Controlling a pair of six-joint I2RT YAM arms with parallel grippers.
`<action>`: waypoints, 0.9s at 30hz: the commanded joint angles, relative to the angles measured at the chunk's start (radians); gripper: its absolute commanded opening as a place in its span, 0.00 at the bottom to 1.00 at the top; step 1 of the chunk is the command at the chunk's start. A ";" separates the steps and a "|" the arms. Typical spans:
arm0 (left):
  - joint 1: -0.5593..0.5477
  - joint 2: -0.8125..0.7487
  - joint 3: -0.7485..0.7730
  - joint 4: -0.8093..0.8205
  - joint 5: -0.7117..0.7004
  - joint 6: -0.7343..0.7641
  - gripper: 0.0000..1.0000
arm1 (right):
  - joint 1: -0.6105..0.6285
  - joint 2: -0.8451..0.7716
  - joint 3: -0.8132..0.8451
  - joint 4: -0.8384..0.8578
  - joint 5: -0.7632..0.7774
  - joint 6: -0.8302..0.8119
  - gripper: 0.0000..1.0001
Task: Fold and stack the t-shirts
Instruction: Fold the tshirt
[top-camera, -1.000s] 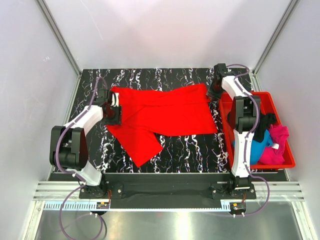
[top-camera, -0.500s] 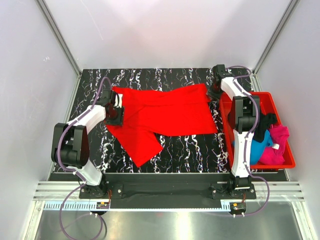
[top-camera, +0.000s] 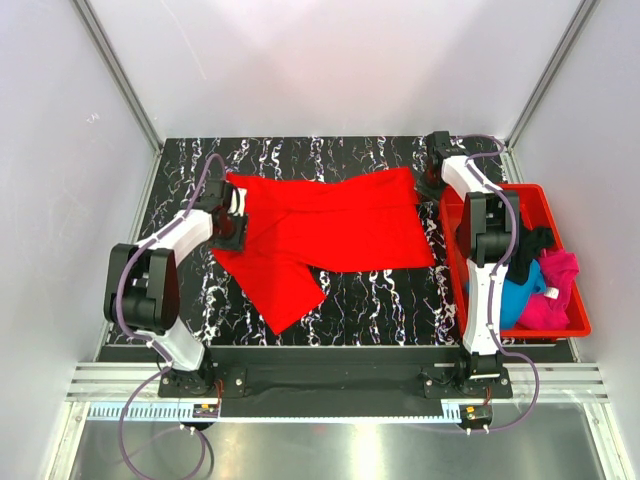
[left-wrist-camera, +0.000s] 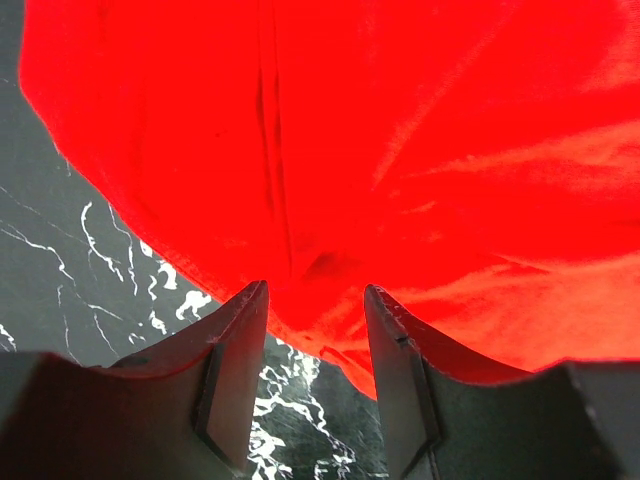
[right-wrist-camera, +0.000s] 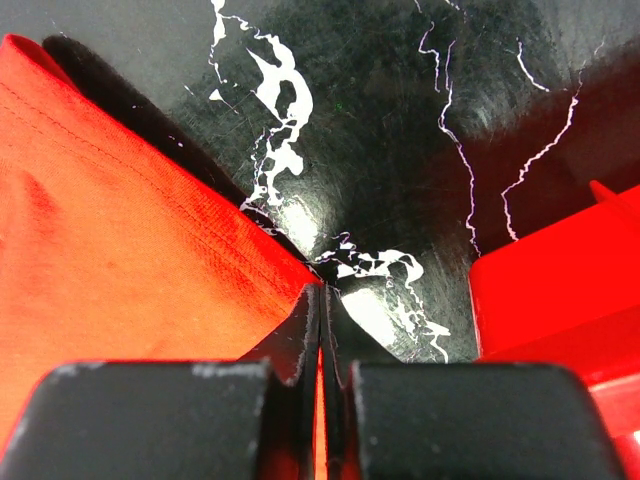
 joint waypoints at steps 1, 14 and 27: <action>-0.003 0.031 0.039 0.033 -0.037 0.038 0.47 | -0.002 -0.021 -0.015 0.019 0.030 -0.004 0.00; -0.004 0.069 0.053 0.052 -0.008 0.041 0.30 | -0.002 -0.026 -0.005 0.039 0.001 -0.007 0.00; -0.003 0.074 0.226 -0.007 -0.204 0.024 0.00 | -0.001 -0.041 0.047 0.066 -0.059 -0.025 0.00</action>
